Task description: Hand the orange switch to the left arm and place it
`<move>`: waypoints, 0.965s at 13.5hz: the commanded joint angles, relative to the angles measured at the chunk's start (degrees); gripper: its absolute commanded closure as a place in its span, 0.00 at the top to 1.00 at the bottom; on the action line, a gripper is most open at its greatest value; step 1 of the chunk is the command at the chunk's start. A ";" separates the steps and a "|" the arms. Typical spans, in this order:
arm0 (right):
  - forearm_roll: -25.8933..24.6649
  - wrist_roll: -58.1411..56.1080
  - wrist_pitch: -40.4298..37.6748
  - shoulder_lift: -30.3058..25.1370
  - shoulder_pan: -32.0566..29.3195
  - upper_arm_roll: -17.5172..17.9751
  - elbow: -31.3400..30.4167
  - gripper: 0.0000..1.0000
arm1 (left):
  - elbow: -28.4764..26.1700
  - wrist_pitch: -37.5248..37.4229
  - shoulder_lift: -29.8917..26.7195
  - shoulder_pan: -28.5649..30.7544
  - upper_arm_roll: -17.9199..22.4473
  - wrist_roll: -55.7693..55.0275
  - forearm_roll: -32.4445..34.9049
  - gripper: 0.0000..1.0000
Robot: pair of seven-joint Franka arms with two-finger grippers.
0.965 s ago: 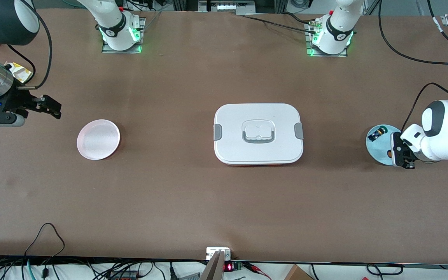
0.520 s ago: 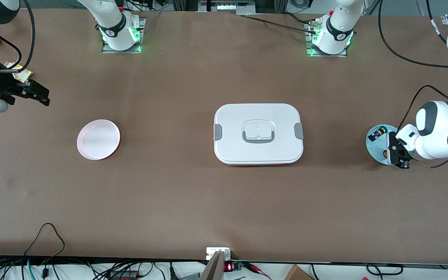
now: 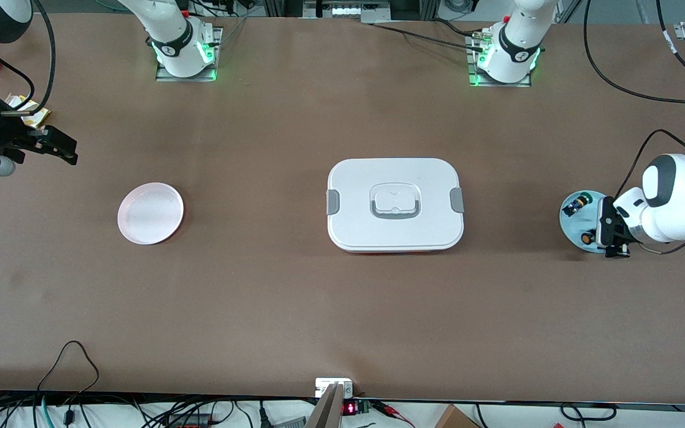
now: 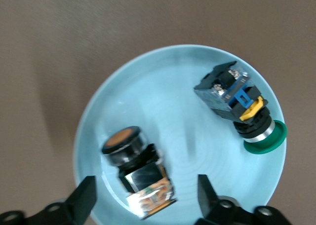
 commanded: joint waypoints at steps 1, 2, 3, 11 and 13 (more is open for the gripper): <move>0.80 -1.32 -0.98 0.60 -0.58 0.15 1.66 1.00 | 4.34 -8.27 -1.71 0.36 -3.46 1.05 -0.07 1.00; 0.89 -1.32 -1.07 0.69 -0.50 0.15 1.66 1.00 | 6.71 -12.67 -1.71 0.28 -4.60 0.62 -0.68 1.00; 0.89 -1.32 -0.98 0.69 -0.50 0.15 1.66 1.00 | 9.61 -17.84 -1.71 -0.07 -5.31 -0.87 -2.16 1.00; 1.06 -2.38 -0.98 1.39 -0.41 0.15 1.75 1.00 | 20.97 -45.65 -1.79 -2.89 -15.22 -41.78 -6.31 1.00; 1.06 -2.29 -1.07 1.30 -0.50 0.15 1.75 1.00 | 21.93 -48.90 -2.06 -2.80 -19.27 -52.95 -6.40 1.00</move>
